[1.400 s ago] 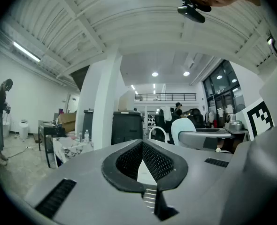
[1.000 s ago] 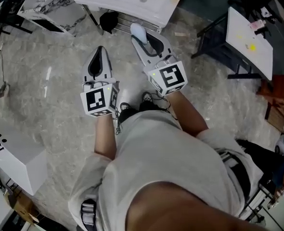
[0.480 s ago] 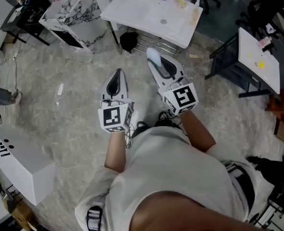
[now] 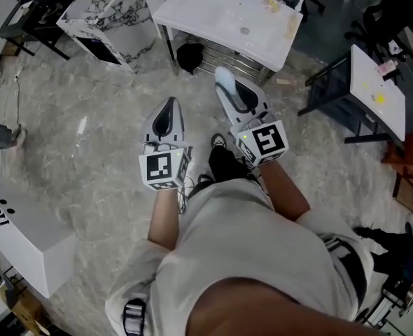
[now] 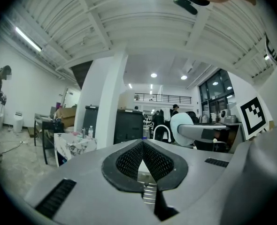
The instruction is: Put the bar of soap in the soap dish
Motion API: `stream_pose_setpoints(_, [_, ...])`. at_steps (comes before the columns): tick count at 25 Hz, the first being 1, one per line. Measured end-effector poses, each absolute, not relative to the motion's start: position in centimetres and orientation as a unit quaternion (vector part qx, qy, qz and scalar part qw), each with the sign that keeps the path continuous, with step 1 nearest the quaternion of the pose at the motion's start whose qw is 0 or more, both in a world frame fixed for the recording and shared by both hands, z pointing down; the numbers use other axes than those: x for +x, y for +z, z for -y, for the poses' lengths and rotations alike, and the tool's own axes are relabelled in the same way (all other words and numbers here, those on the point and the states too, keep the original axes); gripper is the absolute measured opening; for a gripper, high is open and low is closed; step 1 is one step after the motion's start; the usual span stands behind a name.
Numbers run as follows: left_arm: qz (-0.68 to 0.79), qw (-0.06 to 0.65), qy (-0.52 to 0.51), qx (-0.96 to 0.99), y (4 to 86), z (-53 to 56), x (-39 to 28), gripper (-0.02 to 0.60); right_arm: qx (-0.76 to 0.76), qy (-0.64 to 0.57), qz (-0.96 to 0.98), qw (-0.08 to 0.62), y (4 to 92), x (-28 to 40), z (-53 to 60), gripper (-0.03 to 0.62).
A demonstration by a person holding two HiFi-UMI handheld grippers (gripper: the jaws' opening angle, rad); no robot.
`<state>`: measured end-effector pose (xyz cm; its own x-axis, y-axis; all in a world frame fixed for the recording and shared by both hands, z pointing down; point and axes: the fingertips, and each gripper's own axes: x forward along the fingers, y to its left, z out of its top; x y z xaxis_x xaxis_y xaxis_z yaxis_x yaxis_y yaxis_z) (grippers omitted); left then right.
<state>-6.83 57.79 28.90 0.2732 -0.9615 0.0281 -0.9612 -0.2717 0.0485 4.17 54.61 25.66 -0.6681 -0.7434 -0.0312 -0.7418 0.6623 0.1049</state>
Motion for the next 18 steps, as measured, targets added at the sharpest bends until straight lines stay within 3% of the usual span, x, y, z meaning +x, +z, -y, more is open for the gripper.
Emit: stream_pose_setpoints(18, [0.595, 0.041, 0.004, 0.802, 29.5, -41.5, -6.9, 0.018, 0.417, -0.038, 0.908, 0.015, 26.8, 4.2, -38.5, 0.115])
